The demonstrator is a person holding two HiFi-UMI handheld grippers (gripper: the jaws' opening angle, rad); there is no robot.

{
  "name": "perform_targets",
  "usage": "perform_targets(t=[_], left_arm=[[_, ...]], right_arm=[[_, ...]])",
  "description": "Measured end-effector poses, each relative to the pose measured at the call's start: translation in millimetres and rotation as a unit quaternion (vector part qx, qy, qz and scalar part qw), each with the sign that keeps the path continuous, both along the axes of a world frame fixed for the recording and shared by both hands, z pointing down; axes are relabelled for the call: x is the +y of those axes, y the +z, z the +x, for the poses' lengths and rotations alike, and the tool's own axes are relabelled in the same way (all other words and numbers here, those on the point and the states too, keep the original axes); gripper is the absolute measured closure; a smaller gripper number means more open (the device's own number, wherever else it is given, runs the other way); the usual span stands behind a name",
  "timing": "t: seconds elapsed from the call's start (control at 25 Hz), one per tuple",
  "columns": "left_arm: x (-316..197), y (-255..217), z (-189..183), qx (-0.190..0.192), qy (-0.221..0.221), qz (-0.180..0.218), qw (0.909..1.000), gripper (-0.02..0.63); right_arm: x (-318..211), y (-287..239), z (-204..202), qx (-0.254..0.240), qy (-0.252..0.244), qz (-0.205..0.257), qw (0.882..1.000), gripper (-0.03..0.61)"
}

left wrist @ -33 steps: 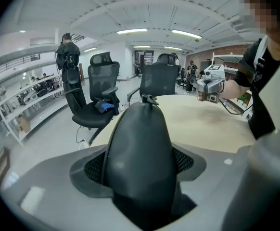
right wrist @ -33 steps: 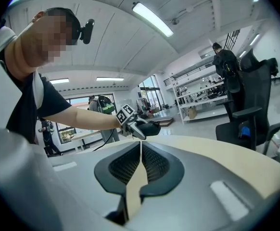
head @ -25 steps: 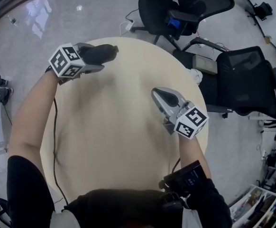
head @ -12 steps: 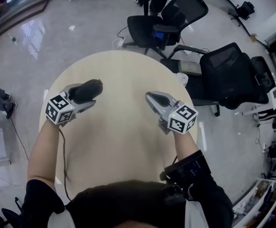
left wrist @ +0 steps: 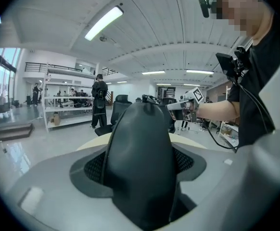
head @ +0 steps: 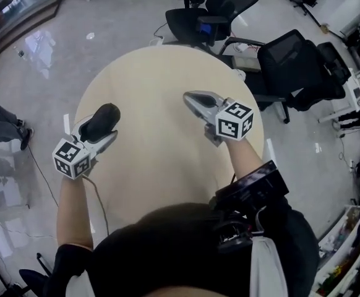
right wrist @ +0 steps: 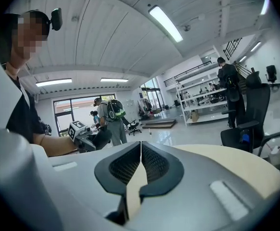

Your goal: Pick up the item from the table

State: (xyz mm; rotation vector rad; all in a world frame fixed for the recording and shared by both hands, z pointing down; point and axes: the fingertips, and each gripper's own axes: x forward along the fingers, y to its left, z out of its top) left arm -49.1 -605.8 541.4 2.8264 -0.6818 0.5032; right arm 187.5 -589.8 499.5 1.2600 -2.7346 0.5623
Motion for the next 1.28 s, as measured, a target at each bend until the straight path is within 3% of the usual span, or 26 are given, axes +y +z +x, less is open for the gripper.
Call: perform_targets(t=[0.44,0.64,0.88,1.28], left_arm=[[115,-53,-111,0.015,0.017,0.011,0.9997,0.262],[157,-67,-131,0.029,0.004,0.003,0.9996,0.262],[205,-95,-82,0.035,-0.012,0.021,0.9991,0.262],[286,-124,84,0.066,-0.015,0.02,0.9975,0.262]], right_arm=[[80,-57,-102,0.016,0.01,0.006,1.0,0.558],[124,-69,-110,0.016,0.013,0.004,1.0,0.558],[175,-88,-60,0.015,-0.002,0.028,0.999,0.558],[274,-96,90,0.009,-0.011,0.028,1.0,0.561]])
